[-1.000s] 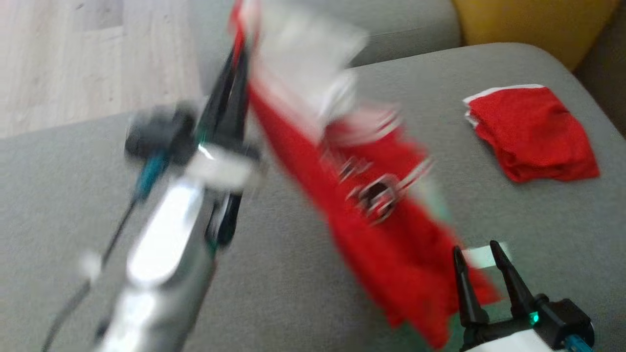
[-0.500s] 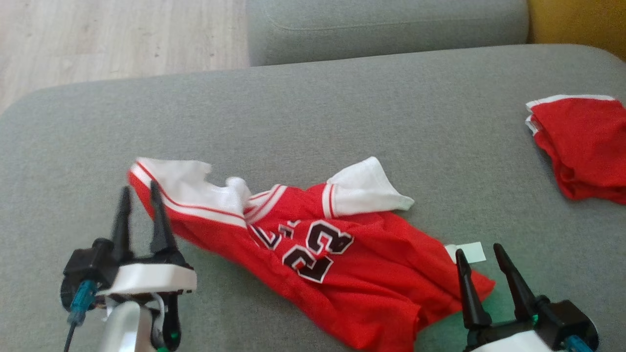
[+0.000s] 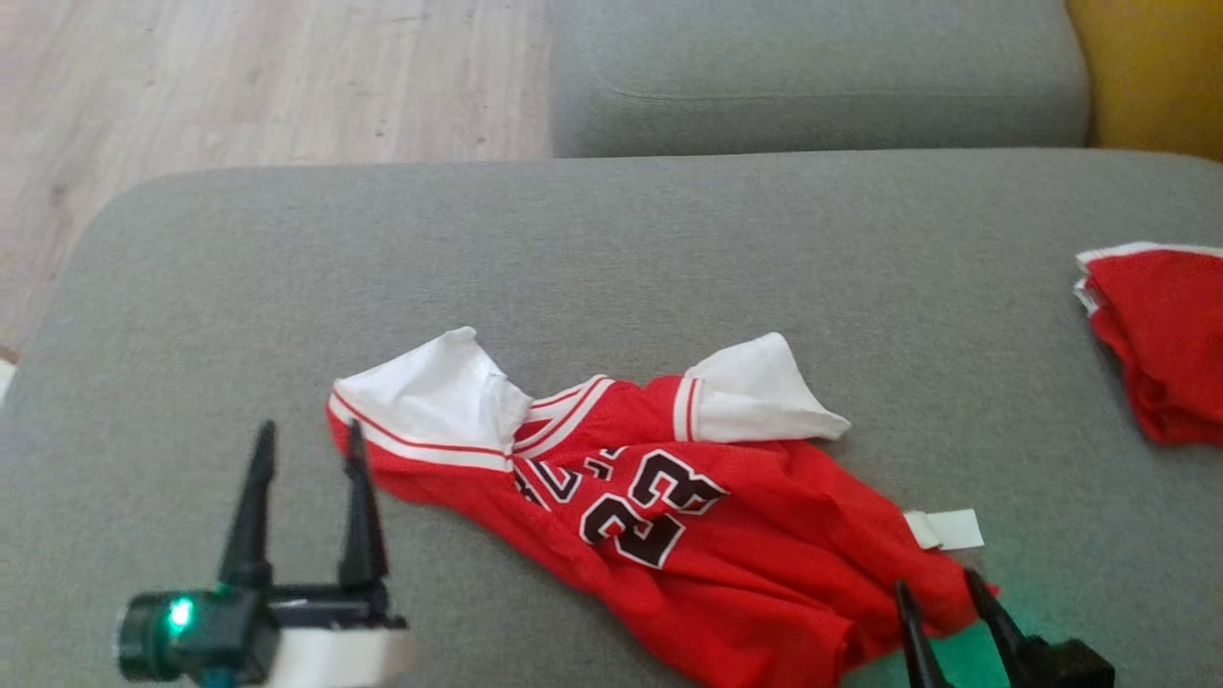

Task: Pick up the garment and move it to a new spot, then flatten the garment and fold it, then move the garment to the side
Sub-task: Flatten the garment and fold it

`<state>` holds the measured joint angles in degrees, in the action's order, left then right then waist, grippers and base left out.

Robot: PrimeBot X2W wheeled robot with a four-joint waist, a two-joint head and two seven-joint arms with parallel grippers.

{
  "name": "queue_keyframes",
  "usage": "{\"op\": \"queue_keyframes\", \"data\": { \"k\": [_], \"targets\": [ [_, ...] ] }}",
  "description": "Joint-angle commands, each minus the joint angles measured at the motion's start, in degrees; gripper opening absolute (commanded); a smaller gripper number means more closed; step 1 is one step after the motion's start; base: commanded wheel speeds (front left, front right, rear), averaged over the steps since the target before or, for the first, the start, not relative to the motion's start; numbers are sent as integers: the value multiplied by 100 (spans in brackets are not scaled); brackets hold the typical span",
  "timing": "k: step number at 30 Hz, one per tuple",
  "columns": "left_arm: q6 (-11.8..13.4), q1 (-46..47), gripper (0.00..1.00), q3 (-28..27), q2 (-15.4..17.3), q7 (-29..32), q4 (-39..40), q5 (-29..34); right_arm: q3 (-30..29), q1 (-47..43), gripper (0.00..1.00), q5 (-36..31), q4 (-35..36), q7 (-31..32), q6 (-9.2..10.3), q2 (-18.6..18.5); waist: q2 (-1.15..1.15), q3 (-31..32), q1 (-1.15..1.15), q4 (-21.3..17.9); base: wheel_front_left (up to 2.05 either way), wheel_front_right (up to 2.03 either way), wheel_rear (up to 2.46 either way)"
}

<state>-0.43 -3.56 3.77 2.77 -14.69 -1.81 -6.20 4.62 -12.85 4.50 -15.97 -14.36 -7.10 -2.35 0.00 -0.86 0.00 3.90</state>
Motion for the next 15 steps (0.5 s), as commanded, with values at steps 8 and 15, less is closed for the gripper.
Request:
{"op": "queue_keyframes", "data": {
  "k": [8,15],
  "targets": [
    [445,-236,100,714,11,-30,683,497,-532,854,0,-562,-1553,-62,-39,-53,0,61,0,556,0,0,0],
    [604,-267,100,969,11,-30,730,540,-1537,1587,0,-1172,-1383,-62,-39,-53,0,-1,0,832,0,0,0]
  ]
}}
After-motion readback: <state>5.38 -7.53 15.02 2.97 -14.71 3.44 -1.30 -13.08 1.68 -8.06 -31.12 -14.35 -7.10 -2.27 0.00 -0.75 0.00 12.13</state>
